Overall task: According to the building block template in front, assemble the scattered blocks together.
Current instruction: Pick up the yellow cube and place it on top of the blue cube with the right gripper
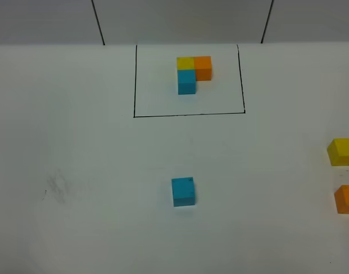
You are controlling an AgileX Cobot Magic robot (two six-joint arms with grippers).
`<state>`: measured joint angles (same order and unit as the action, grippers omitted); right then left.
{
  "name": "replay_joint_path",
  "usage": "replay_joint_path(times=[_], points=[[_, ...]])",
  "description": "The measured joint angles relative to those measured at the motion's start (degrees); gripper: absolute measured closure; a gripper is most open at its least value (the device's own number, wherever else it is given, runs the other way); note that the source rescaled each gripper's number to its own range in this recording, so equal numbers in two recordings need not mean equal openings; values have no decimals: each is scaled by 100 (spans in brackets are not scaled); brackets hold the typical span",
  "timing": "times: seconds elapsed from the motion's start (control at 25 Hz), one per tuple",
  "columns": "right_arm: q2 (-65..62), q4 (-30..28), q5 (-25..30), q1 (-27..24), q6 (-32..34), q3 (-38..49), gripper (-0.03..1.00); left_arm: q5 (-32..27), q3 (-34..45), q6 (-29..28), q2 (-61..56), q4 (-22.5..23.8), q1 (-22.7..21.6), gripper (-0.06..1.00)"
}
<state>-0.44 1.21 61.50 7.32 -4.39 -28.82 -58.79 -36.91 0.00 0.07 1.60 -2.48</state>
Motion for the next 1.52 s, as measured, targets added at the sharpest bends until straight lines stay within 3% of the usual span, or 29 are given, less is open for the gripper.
replay_joint_path(times=[0.4,1.52], points=[[0,0,0,0,0,0,97,-218,779,-55,-43,17,-158,30],[0,0,0,0,0,0,97,-218,792,-50,-43,24,23,30]])
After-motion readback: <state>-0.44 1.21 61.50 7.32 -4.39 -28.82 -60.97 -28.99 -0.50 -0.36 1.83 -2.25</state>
